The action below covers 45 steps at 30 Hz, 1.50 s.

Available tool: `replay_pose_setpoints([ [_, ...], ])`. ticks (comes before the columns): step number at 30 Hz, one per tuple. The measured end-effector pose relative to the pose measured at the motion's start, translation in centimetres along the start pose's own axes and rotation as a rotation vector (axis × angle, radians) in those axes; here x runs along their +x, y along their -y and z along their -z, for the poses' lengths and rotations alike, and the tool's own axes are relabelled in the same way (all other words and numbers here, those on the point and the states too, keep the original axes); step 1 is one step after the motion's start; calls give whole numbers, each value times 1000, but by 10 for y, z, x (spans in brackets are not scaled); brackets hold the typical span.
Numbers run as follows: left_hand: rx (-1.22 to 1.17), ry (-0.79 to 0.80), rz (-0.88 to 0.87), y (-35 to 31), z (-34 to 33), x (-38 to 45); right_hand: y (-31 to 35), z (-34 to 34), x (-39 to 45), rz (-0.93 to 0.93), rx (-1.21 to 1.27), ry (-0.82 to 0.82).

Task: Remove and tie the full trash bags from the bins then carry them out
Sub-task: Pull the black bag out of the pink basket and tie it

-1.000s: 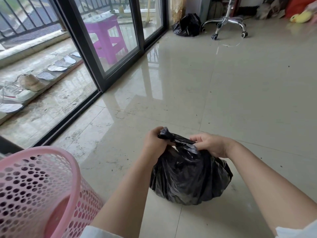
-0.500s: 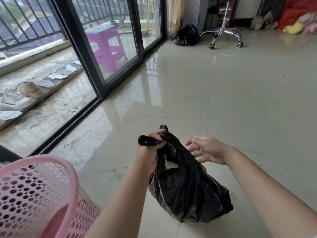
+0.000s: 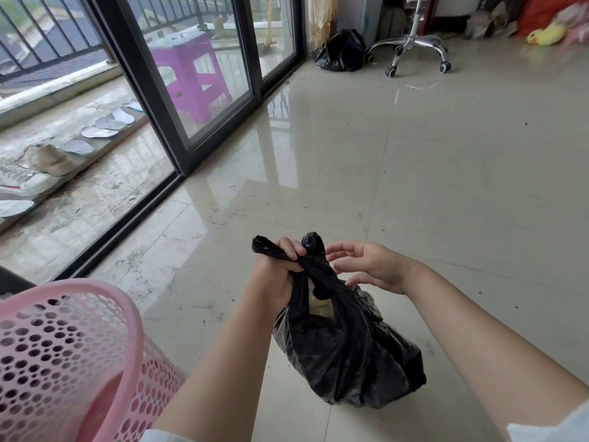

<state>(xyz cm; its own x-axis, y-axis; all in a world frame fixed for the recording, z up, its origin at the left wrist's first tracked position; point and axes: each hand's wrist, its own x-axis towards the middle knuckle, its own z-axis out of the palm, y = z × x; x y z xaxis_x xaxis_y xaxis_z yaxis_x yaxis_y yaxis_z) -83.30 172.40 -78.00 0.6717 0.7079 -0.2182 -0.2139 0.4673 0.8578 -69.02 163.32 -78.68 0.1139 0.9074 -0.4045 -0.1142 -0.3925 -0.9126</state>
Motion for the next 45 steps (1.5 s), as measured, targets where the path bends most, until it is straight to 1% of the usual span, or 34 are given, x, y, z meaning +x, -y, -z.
replay_pose_setpoints([
  [2,9,9,-1,1,-1,0,-4,-4,2,-15,-11,26],
  [6,33,-3,-19,4,-2,0,-12,-11,6,-7,-144,68],
  [7,26,-19,-22,5,-1,1,-12,-11,6,18,-146,48],
  [9,-17,-77,-21,5,4,3,-9,-7,6,73,-119,-52],
  [10,-56,-111,-18,5,7,4,-5,-3,6,98,-65,-126],
  [12,-154,-150,13,6,14,5,3,10,2,137,120,-263],
  [14,-215,-113,69,6,21,3,9,22,-3,169,300,-334],
  [16,-216,-11,108,5,24,3,13,26,-9,222,484,-313],
  [18,-249,82,104,4,23,4,15,24,-13,323,727,-201],
  [19,-277,99,79,2,21,5,17,20,-14,388,827,-146],
  [20,-304,103,47,1,17,7,20,16,-12,438,890,-118],
  [21,-329,90,20,-2,12,7,22,11,-9,450,933,-112],
  [23,-390,20,-18,-5,6,8,26,6,-2,386,913,-158],
  [24,-436,-22,-26,-6,8,9,25,6,0,339,813,-224],
  [25,-502,-75,-23,-8,13,8,20,9,0,307,640,-316],
  [26,-567,-142,-6,-10,21,7,12,13,-2,294,407,-410],
  [27,-580,-211,26,-10,30,4,2,19,-5,291,136,-488],
  [28,-523,-283,58,-8,40,1,-10,24,-8,292,-177,-547],
  [29,-414,-358,80,-3,48,-3,-22,27,-10,279,-517,-560],
  [30,-269,-437,85,3,56,-6,-36,26,-11,235,-834,-512],
  [31,-104,-507,68,9,62,-7,-47,22,-11,191,-1069,-442],
  [32,68,-569,32,12,66,-8,-56,18,-10,155,-1205,-394],
  [34,384,-683,-20,18,76,-9,-68,16,-9,118,-1344,-386],
  [35,489,-759,-16,22,81,-12,-71,17,-11,110,-1369,-404],
  [37,598,-874,24,30,90,-19,-75,22,-18,101,-1361,-437],
  [38,625,-888,33,32,90,-22,-76,24,-21,96,-1364,-442],
  [39,625,-877,35,31,89,-22,-77,24,-21,94,-1380,-442],
  [41,542,-874,28,26,88,-19,-79,21,-20,94,-1424,-409],
  [43,354,-922,98,19,86,-14,-80,18,-18,75,-1491,-339],
  [44,214,-935,162,16,83,-13,-80,18,-17,38,-1506,-293],
  [45,66,-914,240,14,80,-14,-80,18,-15,-19,-1484,-242],
])
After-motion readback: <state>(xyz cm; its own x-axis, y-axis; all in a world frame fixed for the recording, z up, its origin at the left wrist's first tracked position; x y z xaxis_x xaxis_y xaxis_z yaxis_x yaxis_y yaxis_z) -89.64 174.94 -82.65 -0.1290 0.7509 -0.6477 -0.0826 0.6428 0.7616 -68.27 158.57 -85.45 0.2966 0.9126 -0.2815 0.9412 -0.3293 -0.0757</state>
